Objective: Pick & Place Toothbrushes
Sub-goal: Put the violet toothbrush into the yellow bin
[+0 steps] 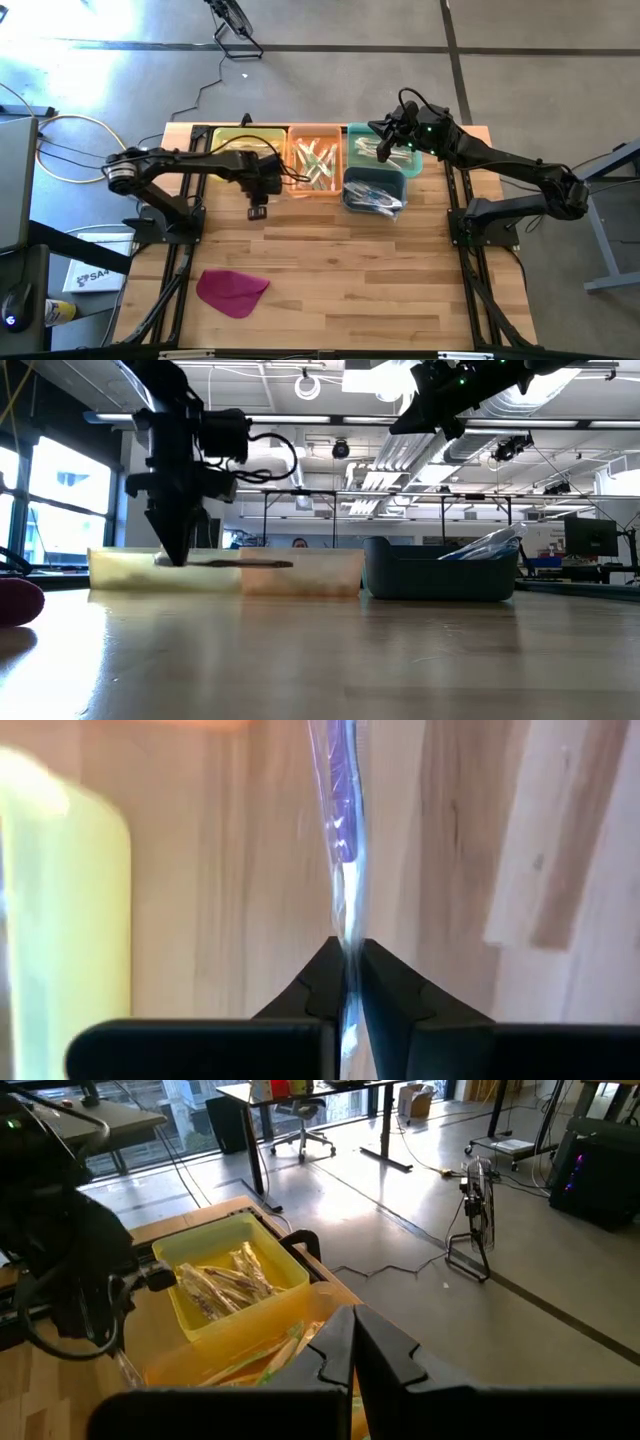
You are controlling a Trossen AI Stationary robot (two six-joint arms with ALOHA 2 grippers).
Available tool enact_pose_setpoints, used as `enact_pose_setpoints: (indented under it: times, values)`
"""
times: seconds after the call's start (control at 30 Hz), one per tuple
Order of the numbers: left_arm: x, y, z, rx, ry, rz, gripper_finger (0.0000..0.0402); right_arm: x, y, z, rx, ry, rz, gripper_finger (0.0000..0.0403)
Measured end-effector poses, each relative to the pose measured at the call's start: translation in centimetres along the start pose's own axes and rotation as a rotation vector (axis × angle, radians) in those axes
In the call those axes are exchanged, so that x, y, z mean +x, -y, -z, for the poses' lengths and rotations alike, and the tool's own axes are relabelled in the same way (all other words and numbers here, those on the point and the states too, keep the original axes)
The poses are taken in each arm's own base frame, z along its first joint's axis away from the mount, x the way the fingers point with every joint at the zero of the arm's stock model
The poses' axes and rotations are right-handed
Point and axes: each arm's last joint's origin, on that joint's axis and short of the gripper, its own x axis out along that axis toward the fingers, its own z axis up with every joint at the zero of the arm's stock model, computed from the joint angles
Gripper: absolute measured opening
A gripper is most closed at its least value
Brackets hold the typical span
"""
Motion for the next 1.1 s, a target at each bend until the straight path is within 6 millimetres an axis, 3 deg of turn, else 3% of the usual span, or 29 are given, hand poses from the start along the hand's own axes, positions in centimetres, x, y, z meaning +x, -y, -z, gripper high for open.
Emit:
enact_pose_setpoints:
  times: [0.4,0.7,0.93,1.1]
  values:
    - [-7.1,0.8,0.7,-0.038,0.033,-0.048,0.0019,0.0,0.1,0.0,0.0,0.002,0.026,0.0002]
    - [-9.9,0.9,2.8,-0.058,-0.012,-0.232,0.0019,0.0,0.1,0.0,0.007,0.003,0.026,0.0002]
    - [-10.6,-1.8,3.9,-0.268,-0.014,-0.32,0.0019,0.0,0.1,0.0,0.032,0.004,0.025,0.0002]
    - [-11.1,-4.6,4.9,-0.319,0.003,-0.364,0.0019,0.0,0.1,0.0,0.056,0.004,0.025,0.0002]
